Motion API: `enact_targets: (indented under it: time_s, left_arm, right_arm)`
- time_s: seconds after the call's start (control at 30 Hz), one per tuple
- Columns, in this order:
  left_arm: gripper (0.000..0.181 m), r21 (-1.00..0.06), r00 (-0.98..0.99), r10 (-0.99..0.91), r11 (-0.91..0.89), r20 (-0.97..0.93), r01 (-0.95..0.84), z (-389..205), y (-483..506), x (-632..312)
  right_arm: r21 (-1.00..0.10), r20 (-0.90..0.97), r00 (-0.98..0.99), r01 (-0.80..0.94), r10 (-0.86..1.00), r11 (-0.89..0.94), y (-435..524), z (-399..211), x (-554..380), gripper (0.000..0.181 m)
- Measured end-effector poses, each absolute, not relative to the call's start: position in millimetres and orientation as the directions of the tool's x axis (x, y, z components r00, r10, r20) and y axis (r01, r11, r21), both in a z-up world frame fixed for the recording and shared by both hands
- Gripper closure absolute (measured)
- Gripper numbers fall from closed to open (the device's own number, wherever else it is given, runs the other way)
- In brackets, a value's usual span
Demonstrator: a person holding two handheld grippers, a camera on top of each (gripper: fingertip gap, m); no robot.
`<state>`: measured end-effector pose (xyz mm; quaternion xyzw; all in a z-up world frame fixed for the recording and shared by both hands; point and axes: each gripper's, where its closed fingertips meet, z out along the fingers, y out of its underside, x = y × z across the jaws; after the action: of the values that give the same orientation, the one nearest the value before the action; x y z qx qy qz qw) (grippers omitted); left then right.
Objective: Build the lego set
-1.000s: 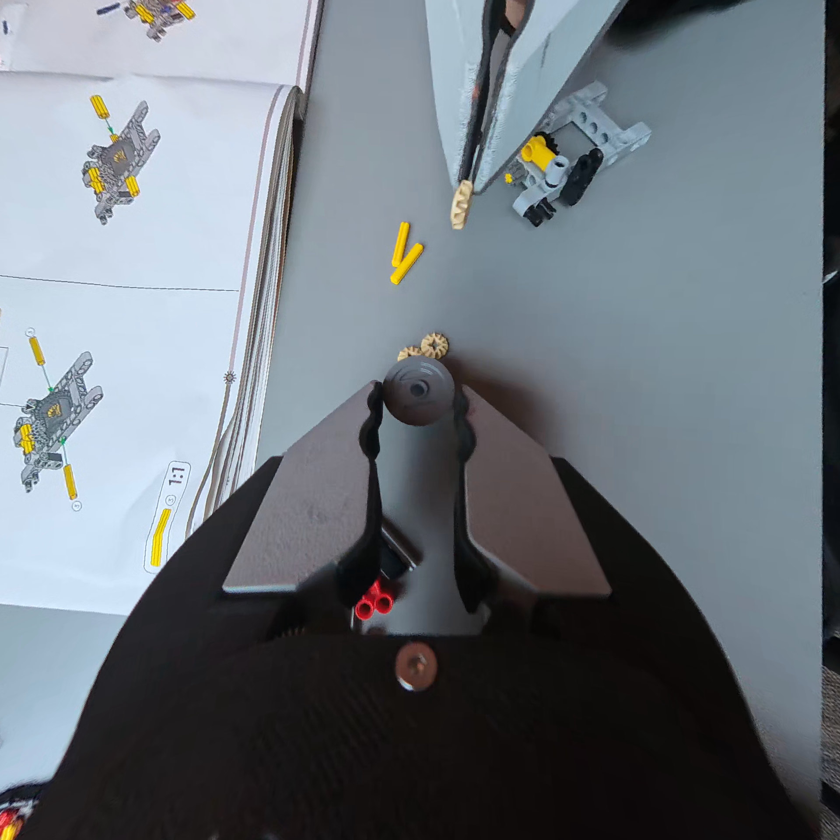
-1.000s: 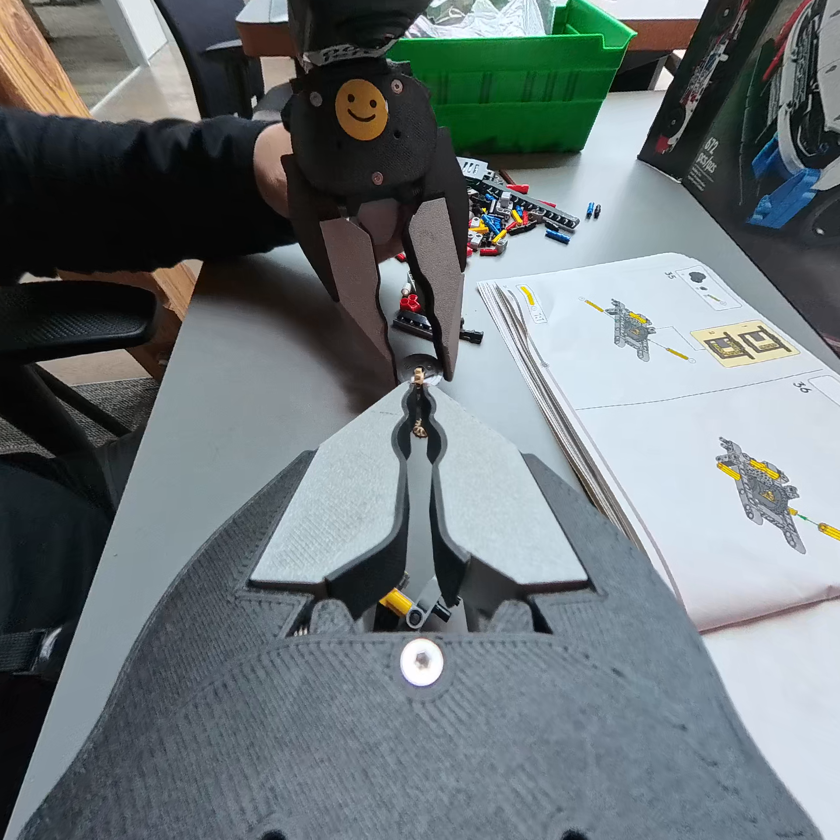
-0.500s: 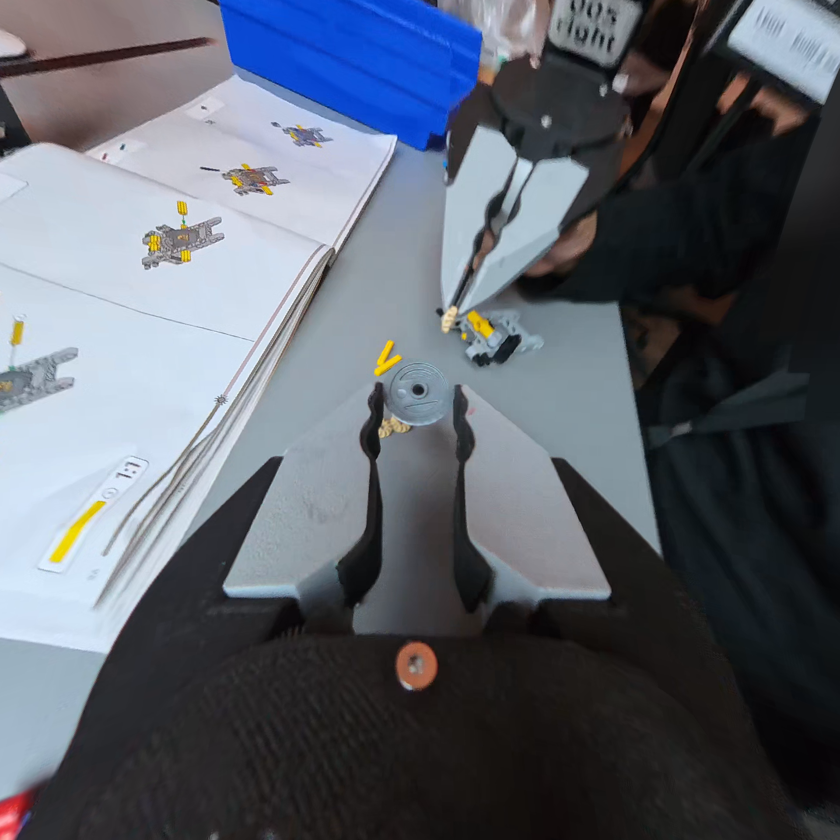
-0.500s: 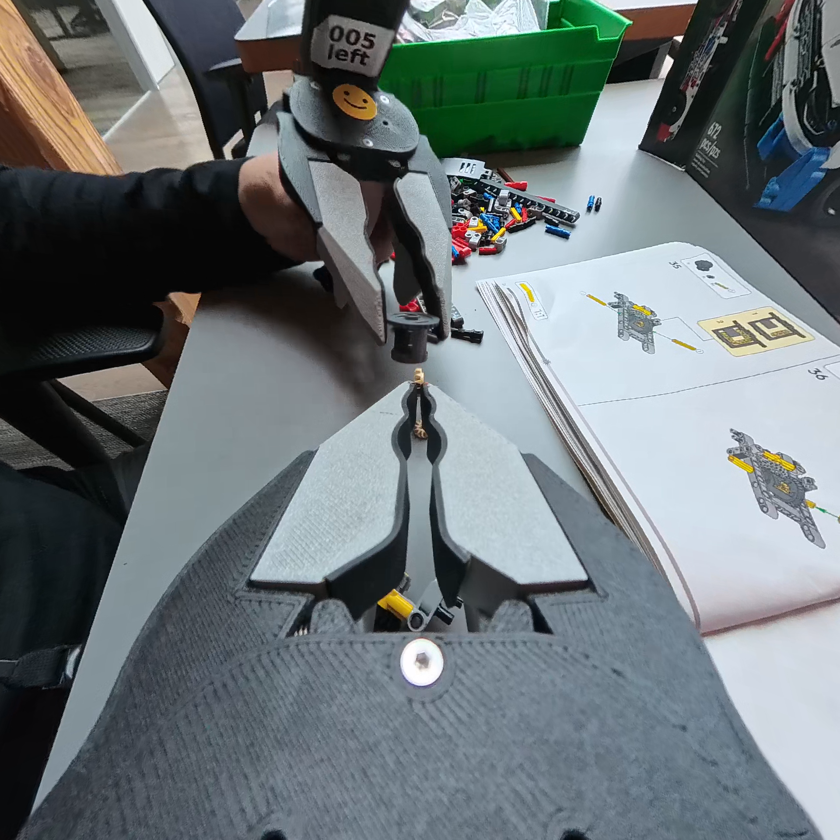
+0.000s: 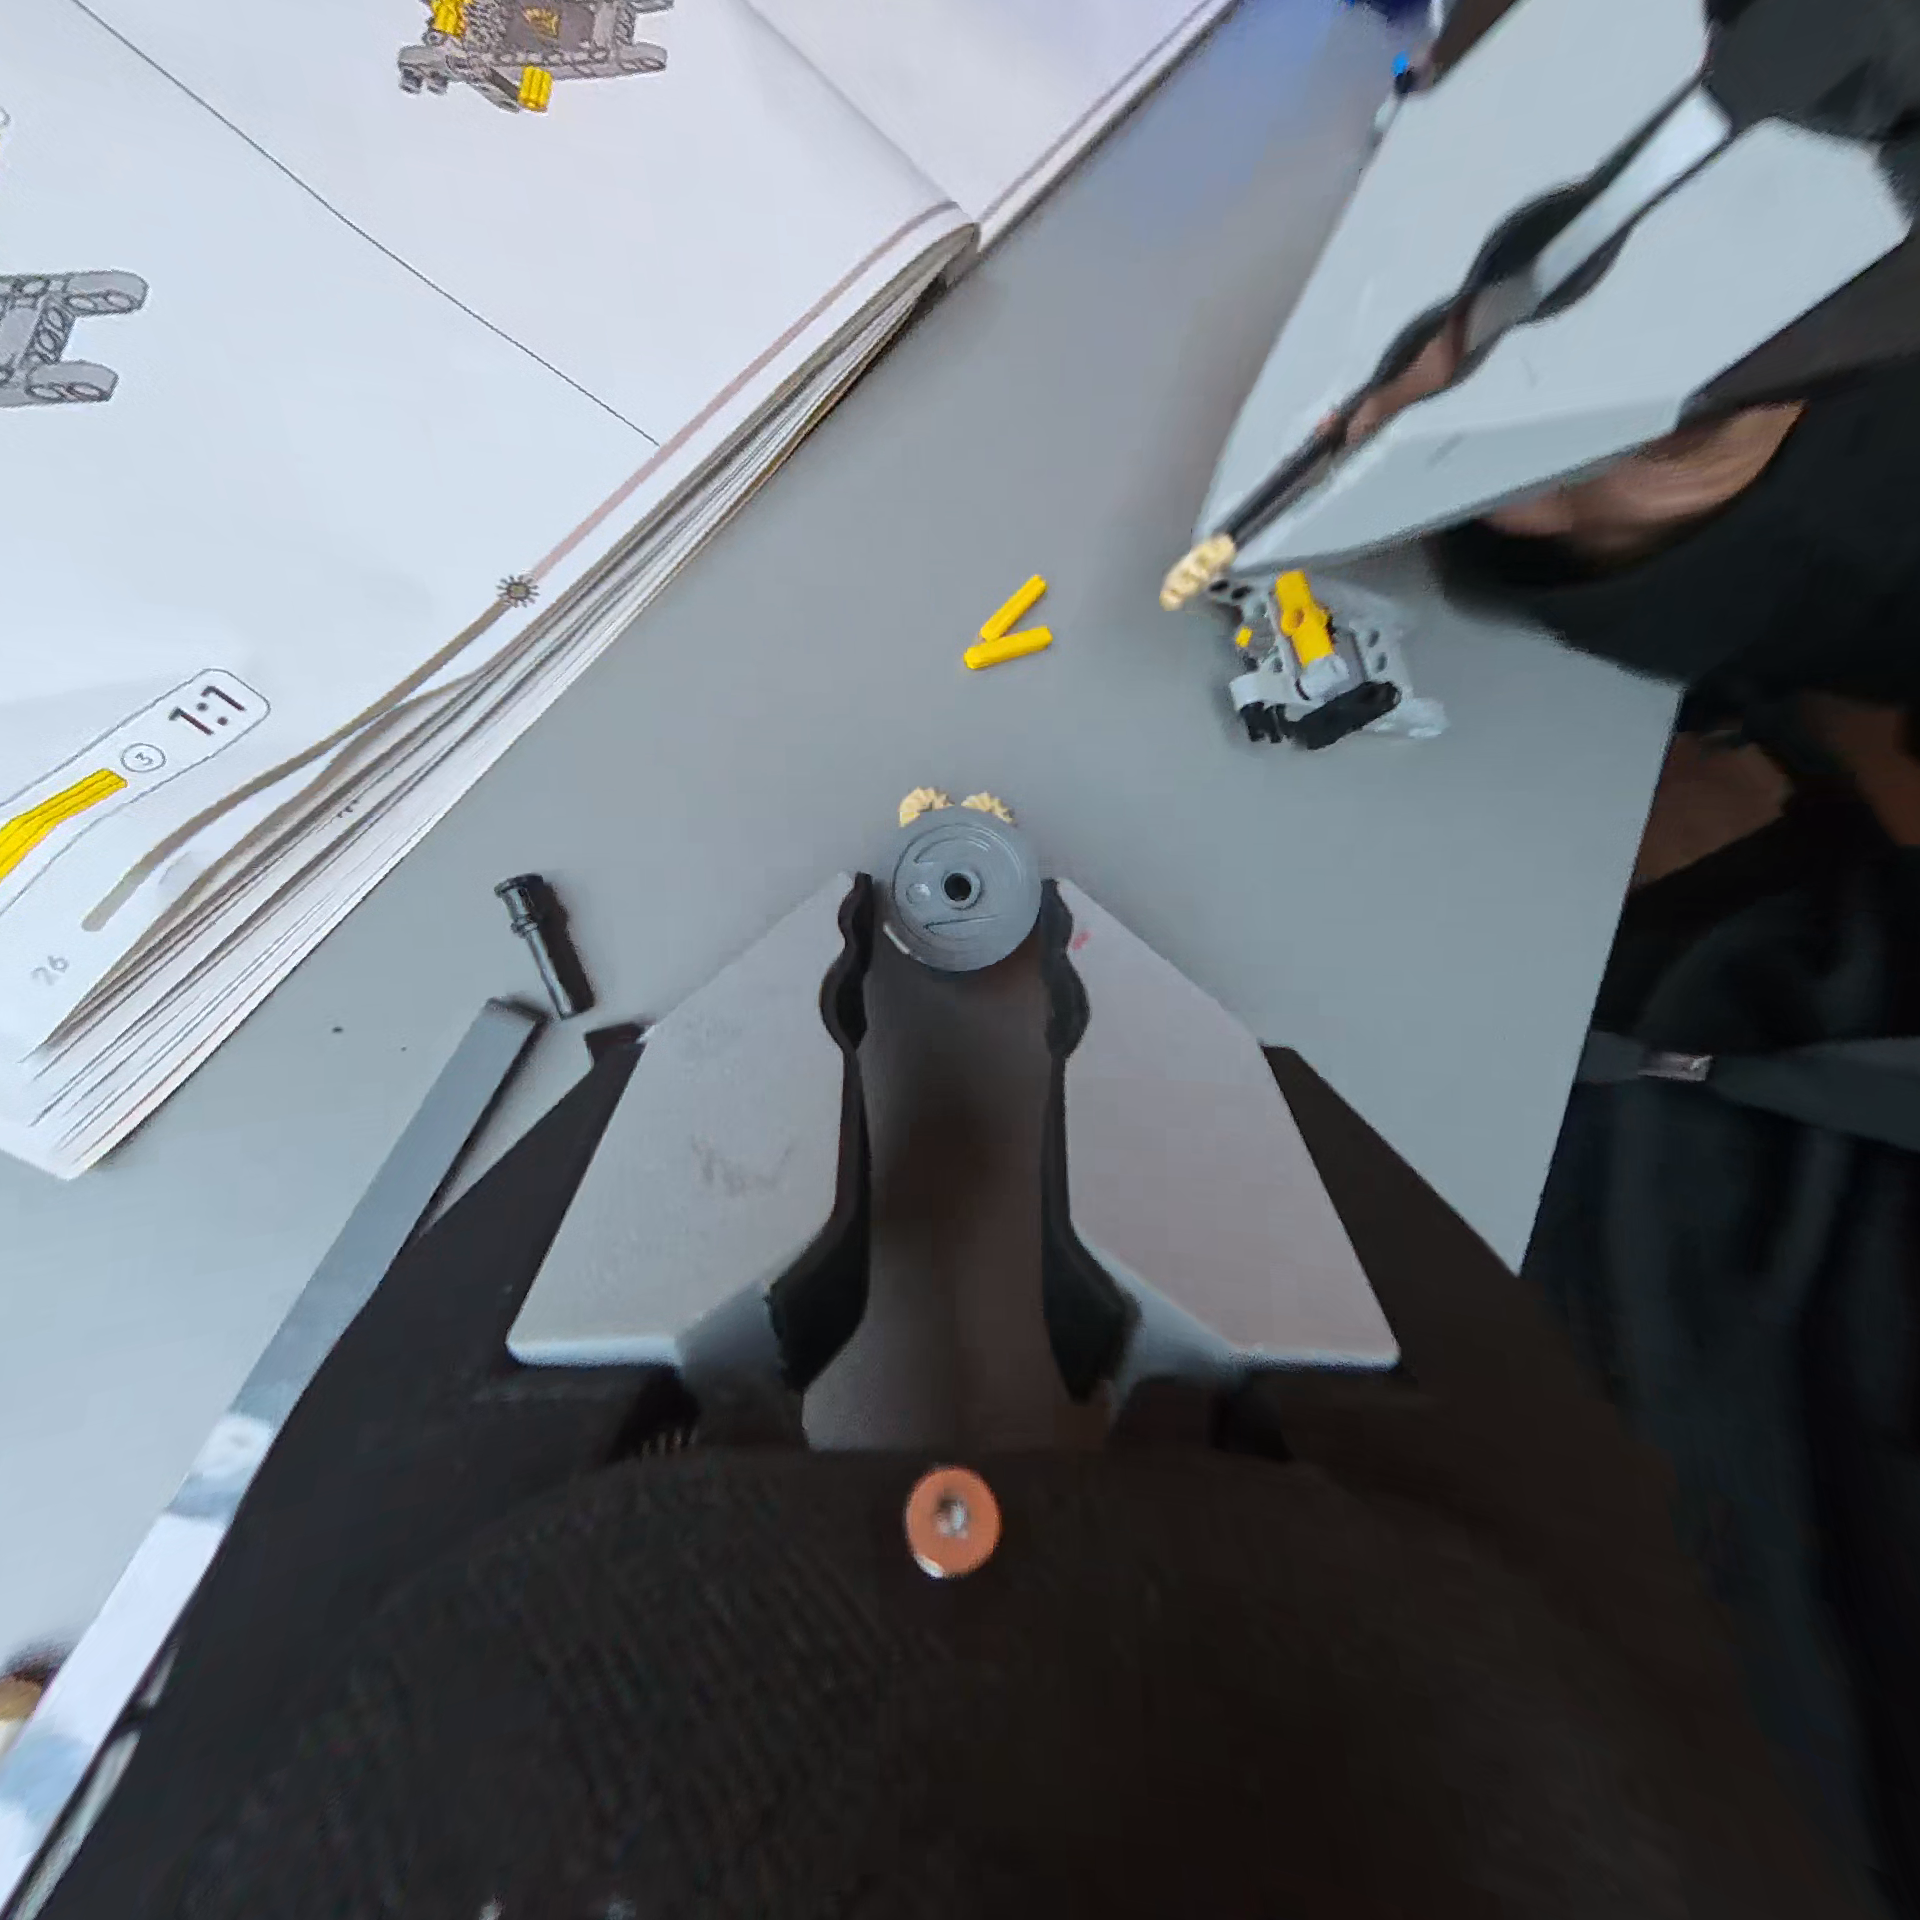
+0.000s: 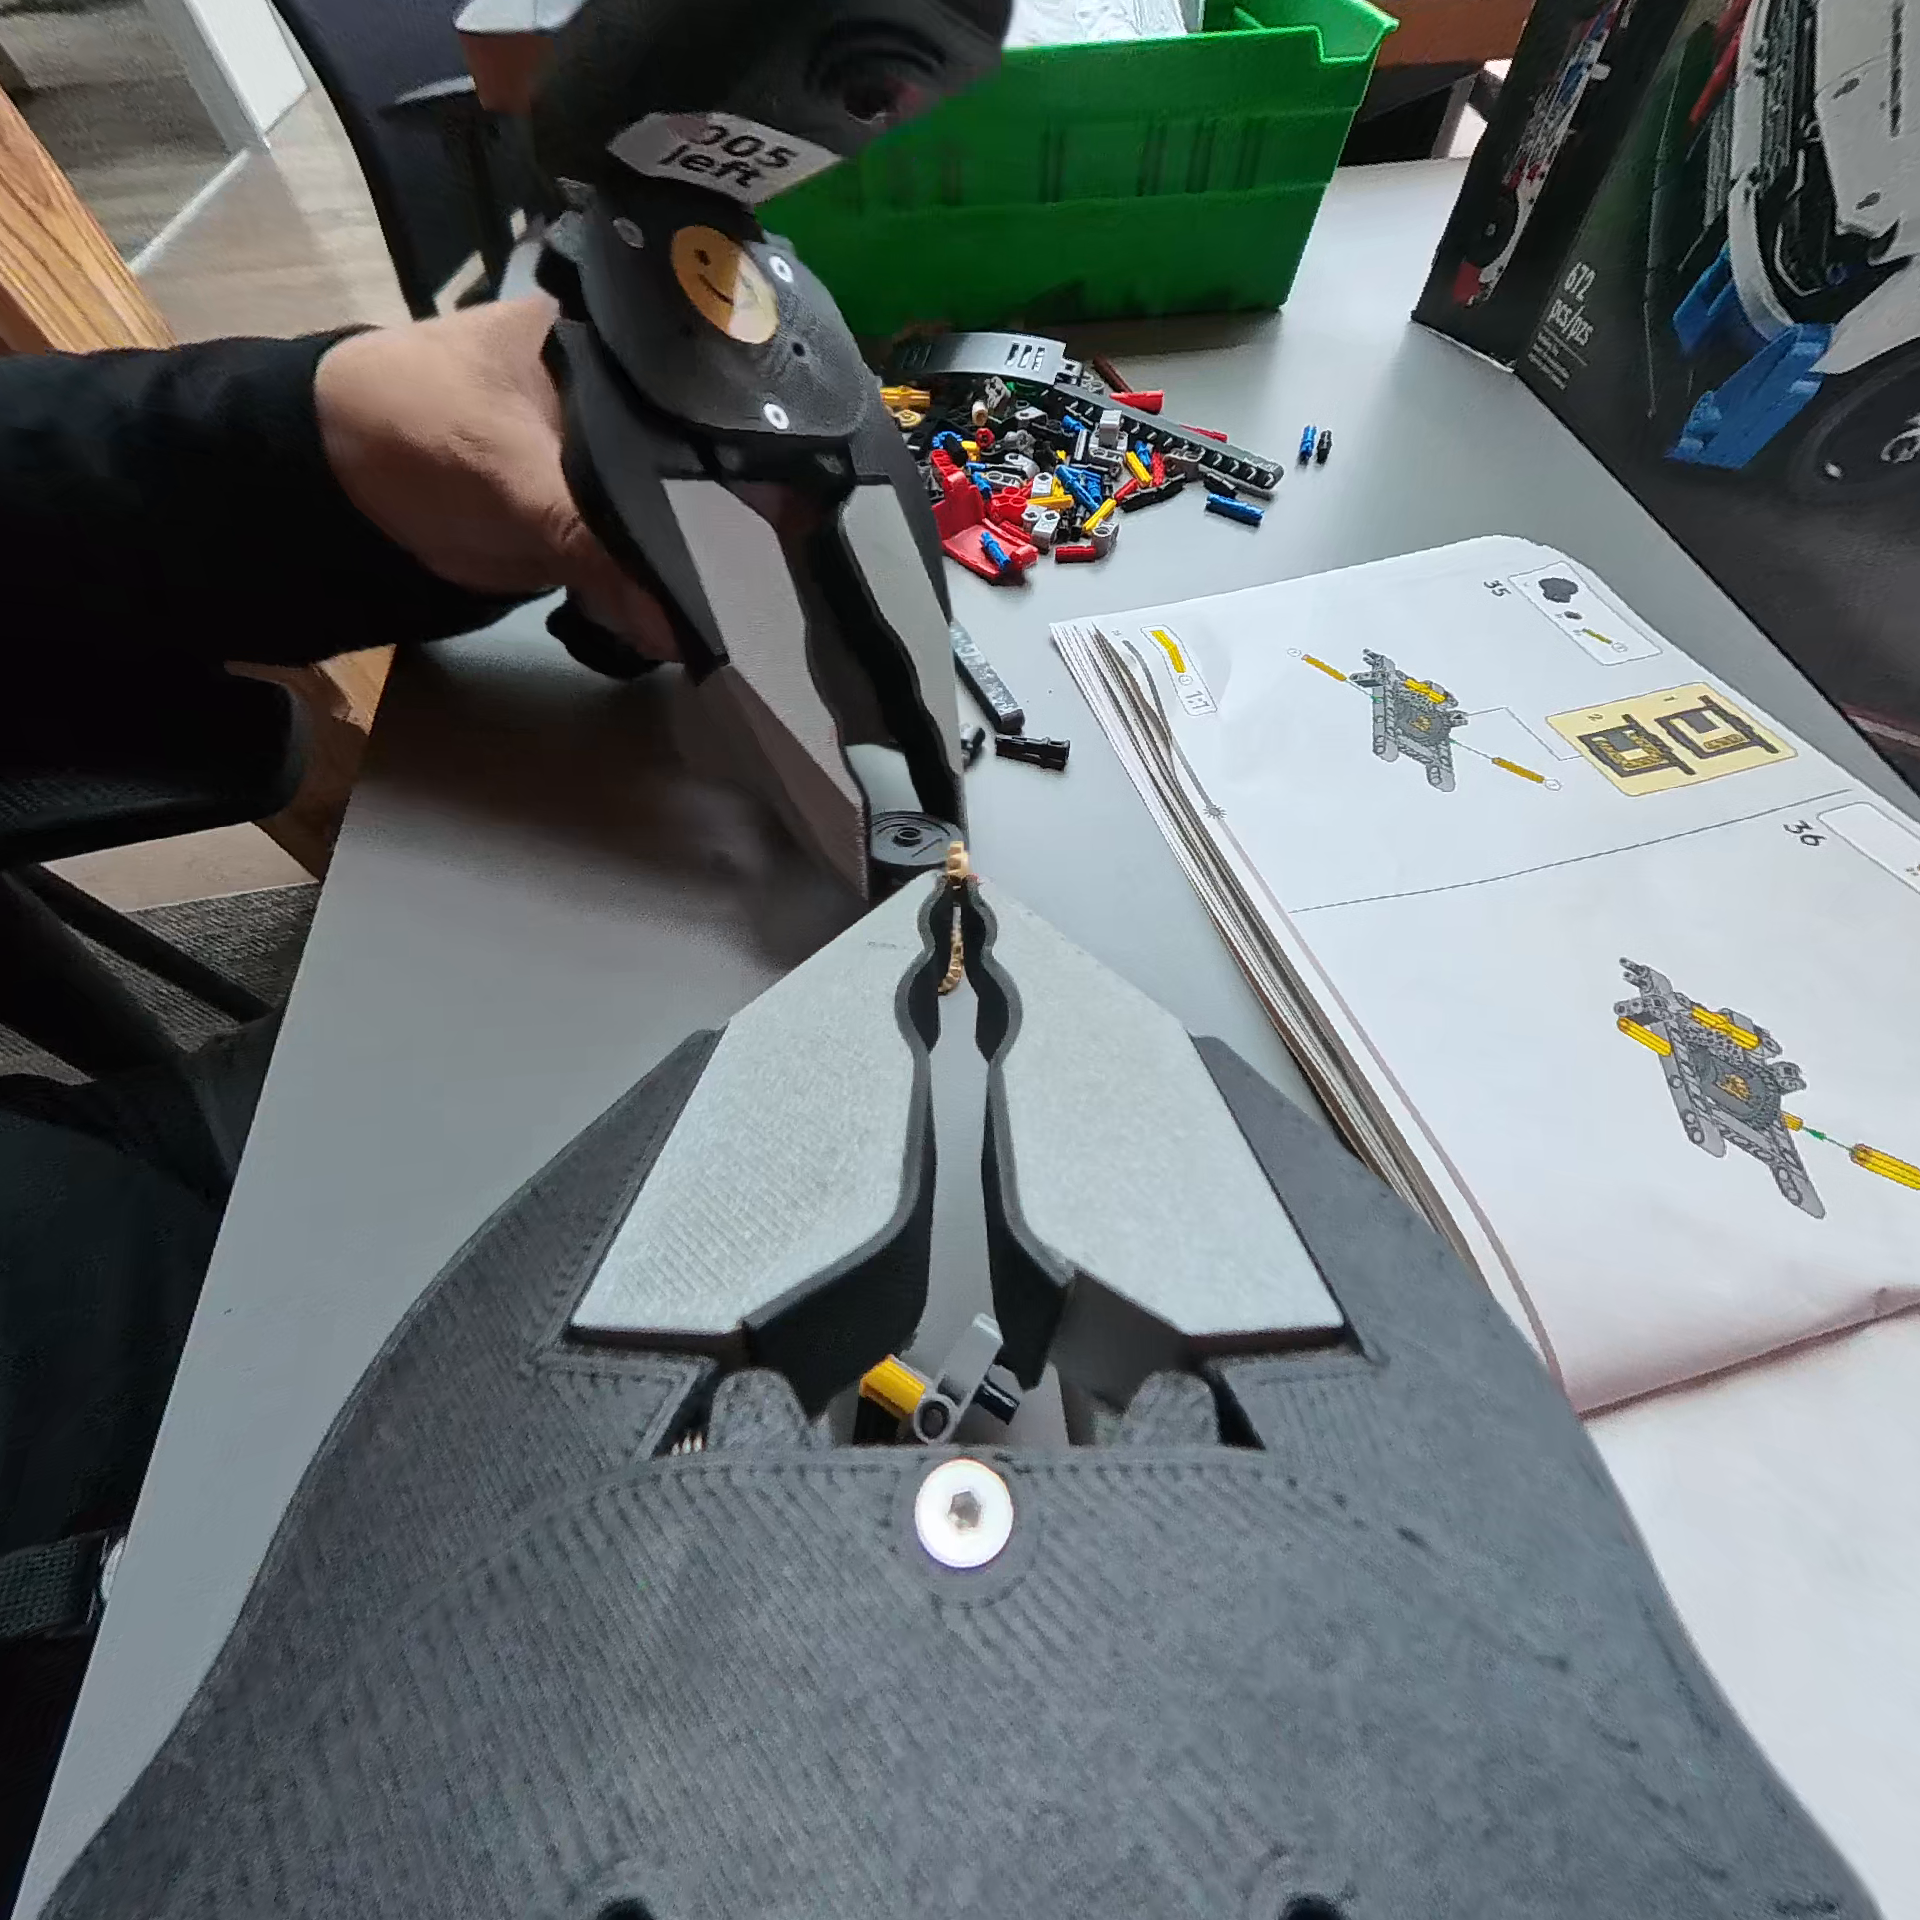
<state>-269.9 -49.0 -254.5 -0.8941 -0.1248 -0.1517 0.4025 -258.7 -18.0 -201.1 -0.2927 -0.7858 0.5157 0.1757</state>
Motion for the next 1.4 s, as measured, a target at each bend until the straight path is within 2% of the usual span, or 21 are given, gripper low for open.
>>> enact_targets:
  time_s: [0.1, 0.17, 0.4, 0.63, 0.7, 0.87, 1.0, 1.13, 1.23, 1.4]
  left_arm:
    - [0.134, -0.681, 0.956, 0.106, -0.680, 0.275, 0.271, -253, -55, -269]
    - [0.129, -0.682, 0.972, 0.083, -0.699, 0.221, 0.214, -251, -60, -267]
    - [0.131, -0.638, 0.982, -0.168, -0.748, -0.085, -0.183, -251, -65, -274]
    - [0.135, -0.625, 0.925, -0.380, -0.725, 0.010, -0.291, -250, -56, -259]
    - [0.137, -0.617, 0.906, -0.424, -0.709, -0.014, -0.342, -247, -57, -264]
    - [0.137, -0.544, 0.808, -0.586, -0.658, -0.063, -0.520, -243, -58, -266]
    - [0.127, -0.485, 0.731, -0.681, -0.626, -0.040, -0.610, -252, -56, -262]
    - [0.131, -0.460, 0.703, -0.710, -0.616, -0.026, -0.639, -258, -52, -258]
    - [0.152, -0.453, 0.699, -0.714, -0.614, -0.030, -0.646, -261, -51, -258]
    - [0.153, -0.484, 0.746, -0.660, -0.627, -0.087, -0.611, -263, -51, -262]
  right_arm:
    - [-0.913, -0.027, -0.764, 0.281, 0.645, 0.295, -16, -201, -260, 0.181]
    - [-0.914, -0.026, -0.764, 0.280, 0.645, 0.294, -16, -201, -259, 0.181]
    - [-0.913, -0.016, -0.768, 0.271, 0.640, 0.303, -16, -201, -258, 0.181]
    - [-0.915, -0.018, -0.766, 0.271, 0.643, 0.298, -13, -200, -259, 0.181]
    - [-0.916, -0.020, -0.769, 0.270, 0.639, 0.296, -13, -199, -258, 0.181]
    - [-0.916, -0.015, -0.776, 0.264, 0.631, 0.302, -15, -199, -257, 0.181]
    - [-0.915, -0.011, -0.776, 0.262, 0.631, 0.306, -15, -199, -257, 0.181]
    - [-0.915, -0.016, -0.777, 0.264, 0.629, 0.303, -14, -199, -257, 0.181]
    - [-0.915, -0.013, -0.777, 0.264, 0.630, 0.306, -14, -199, -257, 0.181]
    - [-0.913, -0.021, -0.780, 0.270, 0.625, 0.307, -14, -200, -256, 0.181]
